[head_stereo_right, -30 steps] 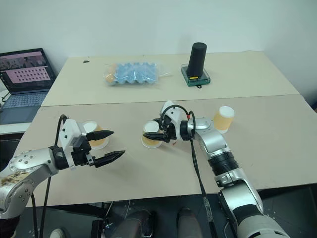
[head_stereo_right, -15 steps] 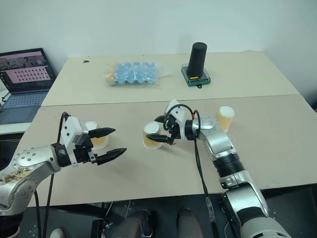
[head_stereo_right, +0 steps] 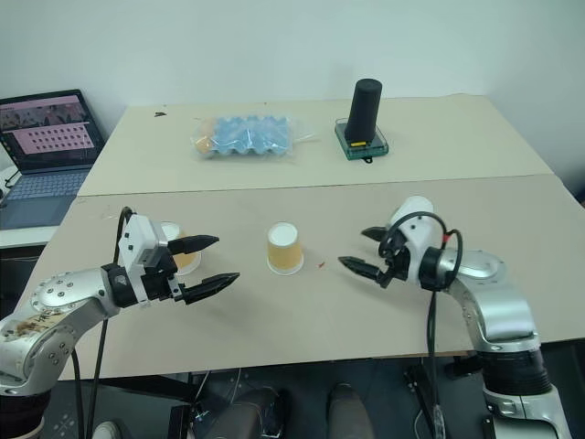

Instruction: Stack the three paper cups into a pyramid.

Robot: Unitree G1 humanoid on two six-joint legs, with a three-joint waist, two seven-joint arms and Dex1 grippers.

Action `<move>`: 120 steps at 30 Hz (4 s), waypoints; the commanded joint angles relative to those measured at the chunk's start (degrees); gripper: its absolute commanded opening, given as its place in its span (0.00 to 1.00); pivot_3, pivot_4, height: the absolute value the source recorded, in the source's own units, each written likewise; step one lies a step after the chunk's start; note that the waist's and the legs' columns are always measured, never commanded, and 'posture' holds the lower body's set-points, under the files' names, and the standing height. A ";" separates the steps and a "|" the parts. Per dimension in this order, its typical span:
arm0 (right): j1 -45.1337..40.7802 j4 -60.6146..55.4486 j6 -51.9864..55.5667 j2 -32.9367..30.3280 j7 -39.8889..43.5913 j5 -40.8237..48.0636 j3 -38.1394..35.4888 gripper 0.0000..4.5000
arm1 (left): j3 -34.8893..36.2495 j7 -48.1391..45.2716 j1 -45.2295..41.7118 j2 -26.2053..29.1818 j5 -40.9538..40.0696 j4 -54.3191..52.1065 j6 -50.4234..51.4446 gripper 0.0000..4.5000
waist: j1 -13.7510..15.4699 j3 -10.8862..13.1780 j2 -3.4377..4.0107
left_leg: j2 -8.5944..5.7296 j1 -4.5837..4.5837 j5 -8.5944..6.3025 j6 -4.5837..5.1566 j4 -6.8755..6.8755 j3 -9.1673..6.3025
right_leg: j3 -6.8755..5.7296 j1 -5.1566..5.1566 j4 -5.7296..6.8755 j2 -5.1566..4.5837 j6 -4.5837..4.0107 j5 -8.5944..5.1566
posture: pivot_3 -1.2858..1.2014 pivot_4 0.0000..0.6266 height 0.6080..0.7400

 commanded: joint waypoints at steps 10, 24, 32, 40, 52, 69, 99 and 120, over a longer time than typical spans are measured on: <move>-0.31 2.80 -1.79 8.19 -23.70 -6.70 -6.80 0.99 | 0.31 -1.25 -2.97 0.84 -0.39 -1.54 -0.97 1.00 | 0.19 0.00 0.00 | 0.01 -0.03 0.03 -0.04 0.00 0.19 | 0.17 0.04 0.15 0.07 -0.01 0.00 | 0.52 0.24 1.00; -3.64 8.16 -6.26 7.89 -33.03 -9.36 -11.94 0.99 | -0.29 -1.99 -4.14 0.53 0.24 -0.48 -1.09 1.00 | 0.30 0.00 0.00 | 0.00 0.04 0.03 -0.04 0.00 0.19 | 0.15 -0.01 0.12 0.09 -0.01 0.01 | 0.52 0.24 1.00; -8.34 15.29 -10.17 10.75 -34.21 -9.48 -9.05 0.99 | -0.35 -2.05 -4.76 0.46 0.61 0.28 -1.34 1.00 | -0.69 0.00 0.00 | 0.01 0.04 0.04 -0.04 0.00 0.26 | 0.21 0.06 0.20 0.11 -0.02 0.01 | 0.52 0.24 1.00; -9.86 18.28 -11.91 10.84 -33.75 -9.55 -7.70 0.99 | -0.01 -1.75 -4.55 0.44 0.67 0.03 -1.04 1.00 | -0.93 0.00 0.00 | 0.00 0.04 0.04 -0.04 0.00 0.26 | 0.21 0.06 0.21 0.11 -0.02 0.00 | 0.52 0.24 1.00; -18.33 31.13 -18.34 11.13 -33.36 -9.74 -6.53 0.99 | 0.34 -1.08 -3.95 0.70 0.51 -0.51 -0.54 1.00 | -1.09 0.00 0.00 | 0.01 0.04 0.06 -0.06 0.00 0.33 | 0.27 0.01 0.33 0.12 -0.02 0.00 | 0.52 0.24 1.00; -19.63 33.73 -20.47 11.26 -32.64 -8.73 -5.81 0.61 | 0.73 -0.26 -3.32 0.79 0.34 -0.73 -0.23 1.00 | -1.11 0.00 0.00 | 0.01 0.04 0.06 -0.06 0.00 0.33 | 0.28 -0.01 0.37 0.12 -0.02 0.00 | 0.52 0.24 1.00; -14.06 12.44 -13.25 2.61 13.09 6.63 10.96 0.61 | 0.52 0.20 -3.50 0.70 -0.88 -1.90 1.07 1.00 | -0.97 0.00 -0.02 | 0.05 -0.03 0.01 0.01 0.07 0.33 | 0.23 -0.06 0.33 0.08 -0.01 0.00 | 0.52 0.24 1.00; -15.16 13.90 -14.98 7.12 12.20 0.42 14.90 0.61 | 1.20 1.06 -3.45 0.80 -1.28 -2.21 1.74 1.00 | -0.93 -0.01 -0.02 | 0.05 -0.01 0.03 -0.02 0.07 0.33 | 0.23 -0.07 0.37 0.09 -0.01 0.00 | 0.52 0.24 1.00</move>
